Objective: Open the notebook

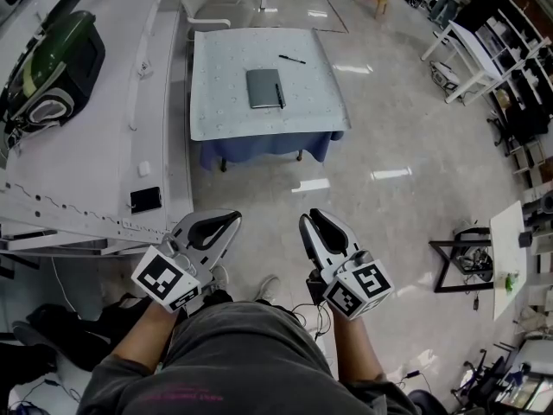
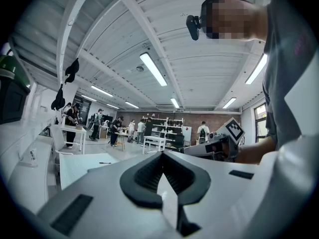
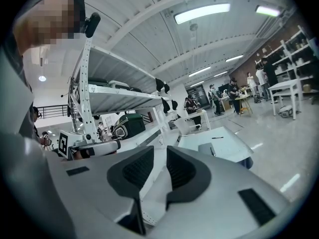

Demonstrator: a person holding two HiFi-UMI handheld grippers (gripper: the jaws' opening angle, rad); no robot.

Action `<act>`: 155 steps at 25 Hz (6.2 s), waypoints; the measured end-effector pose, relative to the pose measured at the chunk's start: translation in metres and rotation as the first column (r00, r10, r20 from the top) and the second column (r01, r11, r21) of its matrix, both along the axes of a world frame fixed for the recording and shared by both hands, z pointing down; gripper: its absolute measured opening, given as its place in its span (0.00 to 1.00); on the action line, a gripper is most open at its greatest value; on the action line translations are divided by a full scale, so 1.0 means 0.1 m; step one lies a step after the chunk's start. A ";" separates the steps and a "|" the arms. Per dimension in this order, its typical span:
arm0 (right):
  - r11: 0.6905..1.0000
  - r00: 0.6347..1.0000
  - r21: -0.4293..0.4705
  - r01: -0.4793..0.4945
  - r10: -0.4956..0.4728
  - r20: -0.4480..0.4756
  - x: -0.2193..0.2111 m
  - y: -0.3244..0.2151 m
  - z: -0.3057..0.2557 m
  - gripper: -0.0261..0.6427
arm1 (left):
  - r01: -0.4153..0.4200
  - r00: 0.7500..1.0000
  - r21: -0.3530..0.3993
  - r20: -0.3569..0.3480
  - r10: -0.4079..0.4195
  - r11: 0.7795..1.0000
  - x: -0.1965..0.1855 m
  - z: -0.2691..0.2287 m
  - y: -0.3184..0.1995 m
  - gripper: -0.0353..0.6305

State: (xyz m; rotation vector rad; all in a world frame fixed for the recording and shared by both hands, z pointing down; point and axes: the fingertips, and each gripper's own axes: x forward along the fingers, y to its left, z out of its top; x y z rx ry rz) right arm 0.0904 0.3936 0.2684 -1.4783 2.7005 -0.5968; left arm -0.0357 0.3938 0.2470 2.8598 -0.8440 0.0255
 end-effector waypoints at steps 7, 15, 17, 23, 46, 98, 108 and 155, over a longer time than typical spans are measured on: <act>1.000 1.000 0.000 -0.009 0.009 0.005 0.03 0.02 -0.01 0.16 | -0.001 1.000 0.003 0.001 0.001 1.000 0.03 0.00 0.01 0.05; 1.000 1.000 -0.003 -0.009 0.009 0.016 0.22 0.10 0.03 0.21 | 0.004 1.000 0.002 0.013 -0.004 1.000 0.18 0.03 0.07 0.05; 1.000 1.000 0.000 -0.003 0.003 0.018 0.29 0.13 0.03 0.21 | 0.007 1.000 0.006 0.018 -0.007 1.000 0.26 0.03 0.11 0.05; 0.999 0.999 0.019 0.026 -0.027 0.024 0.54 0.28 0.01 0.21 | 0.033 0.999 0.026 0.029 -0.034 0.999 0.48 -0.02 0.23 0.05; 0.999 0.999 0.013 0.048 -0.048 0.007 1.08 0.28 0.13 0.21 | 0.104 0.994 0.040 0.027 -0.105 0.994 0.85 0.06 0.09 0.05; 0.990 1.000 -0.143 -0.008 0.005 -0.022 0.18 -3.37 0.62 0.21 | 0.050 0.999 -0.067 0.006 -0.050 0.996 0.13 0.61 -3.75 0.05; 0.988 1.000 -0.154 -0.008 0.005 -0.019 0.17 -3.73 0.70 0.21 | 0.061 0.998 -0.072 0.020 -0.060 0.995 0.02 0.70 -4.04 0.05; 0.893 0.944 -0.306 0.329 -0.318 0.086 1.00 -6.64 1.77 0.21 | 0.370 0.920 -0.202 0.217 -0.328 0.907 0.81 1.52 -6.41 0.05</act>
